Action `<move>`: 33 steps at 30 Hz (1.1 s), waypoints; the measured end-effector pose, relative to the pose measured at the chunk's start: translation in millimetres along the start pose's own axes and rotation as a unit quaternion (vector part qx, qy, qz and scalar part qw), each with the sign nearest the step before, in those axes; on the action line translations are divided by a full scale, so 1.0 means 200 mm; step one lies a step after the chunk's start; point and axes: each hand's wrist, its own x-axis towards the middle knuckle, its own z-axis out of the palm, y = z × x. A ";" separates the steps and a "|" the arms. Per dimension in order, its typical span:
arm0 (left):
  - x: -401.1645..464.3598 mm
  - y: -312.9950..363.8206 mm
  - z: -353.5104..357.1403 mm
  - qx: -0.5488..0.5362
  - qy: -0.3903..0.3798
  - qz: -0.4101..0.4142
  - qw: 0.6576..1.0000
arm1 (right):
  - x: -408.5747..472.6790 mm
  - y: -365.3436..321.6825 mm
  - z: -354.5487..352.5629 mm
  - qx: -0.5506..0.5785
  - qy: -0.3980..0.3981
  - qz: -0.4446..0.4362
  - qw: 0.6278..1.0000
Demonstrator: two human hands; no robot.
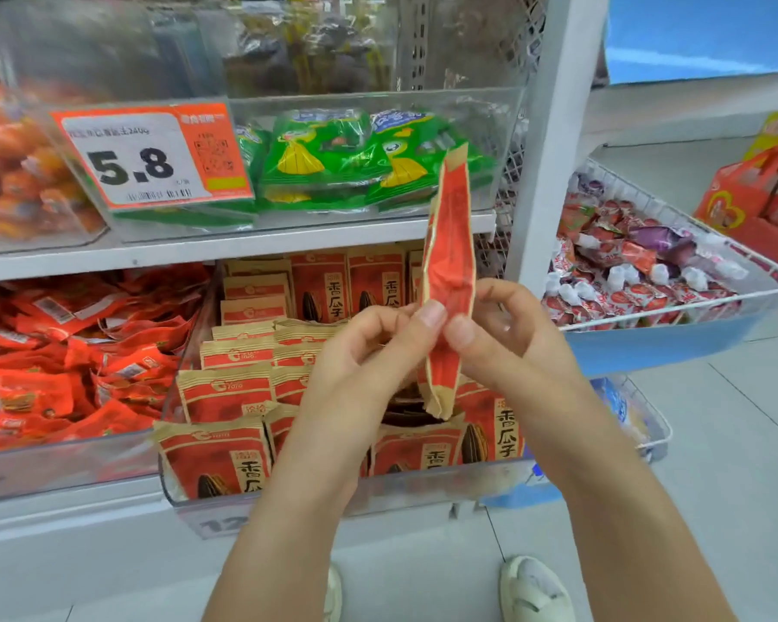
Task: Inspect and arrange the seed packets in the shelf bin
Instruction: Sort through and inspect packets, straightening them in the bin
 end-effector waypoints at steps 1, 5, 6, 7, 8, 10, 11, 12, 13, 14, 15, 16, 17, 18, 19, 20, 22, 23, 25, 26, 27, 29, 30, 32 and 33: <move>0.00 0.00 -0.01 -0.003 0.006 0.001 1.000 | 0.00 0.00 0.01 -0.011 -0.006 0.000 1.000; 0.01 0.00 -0.03 0.004 0.019 -0.004 1.000 | -0.01 0.02 0.01 -0.041 -0.012 0.004 0.999; 0.02 0.00 -0.03 0.011 0.021 -0.003 1.000 | 0.00 0.02 0.01 -0.043 -0.016 0.004 0.999; 0.02 -0.01 -0.03 0.016 0.021 -0.002 1.000 | -0.01 0.01 0.01 -0.046 -0.020 0.003 0.999; 0.02 -0.01 -0.03 0.018 0.020 0.000 1.000 | -0.01 0.00 0.02 -0.049 -0.022 -0.001 0.999; 0.03 -0.01 -0.02 0.015 0.014 0.002 1.000 | -0.02 -0.01 0.02 -0.065 -0.024 -0.014 0.997; 0.03 0.00 -0.02 0.013 0.011 0.002 1.000 | -0.03 -0.02 0.02 -0.069 -0.020 -0.015 0.997; 0.03 0.00 0.00 0.012 0.012 0.002 1.000 | -0.03 -0.02 0.02 -0.066 -0.015 -0.015 0.998; 0.04 0.00 0.00 0.013 0.018 0.002 1.000 | -0.03 -0.01 0.01 -0.057 -0.010 -0.015 0.998; 0.05 -0.01 0.01 0.015 0.025 0.001 1.000 | -0.03 -0.01 0.02 -0.044 -0.006 -0.015 0.999; 0.05 -0.01 0.02 0.014 0.031 0.000 0.999 | -0.03 0.00 0.02 -0.033 -0.002 -0.012 0.999; 0.05 -0.01 0.02 0.011 0.035 0.000 0.999 | -0.03 0.00 0.02 -0.027 -0.002 -0.007 1.000; 0.06 0.00 0.02 0.007 0.036 0.002 0.999 | -0.02 0.01 0.03 -0.027 -0.002 -0.004 1.000; 0.06 0.00 0.01 0.004 0.037 0.007 0.999 | -0.02 0.00 0.03 -0.026 -0.004 -0.003 1.000; 0.06 0.01 0.01 0.001 0.036 0.013 0.999 | -0.02 0.00 0.04 -0.021 -0.009 -0.004 1.000; 0.06 0.01 0.01 0.000 0.033 0.022 0.999 | -0.02 -0.01 0.04 -0.012 -0.016 -0.006 1.000; 0.06 0.03 0.00 0.001 0.020 0.038 0.999 | -0.03 -0.04 0.03 0.000 -0.024 -0.015 1.000; 0.06 0.02 0.00 0.010 0.008 0.042 0.999 | -0.03 -0.05 0.02 0.004 -0.020 -0.020 1.000; 0.05 0.01 -0.01 0.041 -0.026 0.035 0.998 | -0.04 -0.08 0.01 0.012 0.000 -0.033 0.999; 0.04 0.01 -0.01 0.056 -0.043 0.026 0.997 | -0.04 -0.09 0.00 0.013 0.012 -0.036 0.999; 0.03 0.00 -0.01 0.065 -0.057 0.021 0.996 | -0.04 -0.10 0.00 0.013 0.026 -0.037 0.999; 0.03 0.00 -0.01 0.071 -0.064 0.030 0.995 | -0.03 -0.13 0.00 0.005 0.043 -0.031 0.999; 0.03 0.00 0.00 0.077 -0.064 0.037 0.994 | -0.03 -0.13 0.01 0.002 0.044 -0.026 0.999; 0.03 0.01 -0.02 0.096 -0.074 0.050 0.991 | -0.02 -0.13 0.02 -0.001 0.041 -0.021 0.999; 0.04 0.02 -0.04 0.100 -0.080 0.055 0.990 | -0.02 -0.12 0.03 0.000 0.040 -0.017 0.999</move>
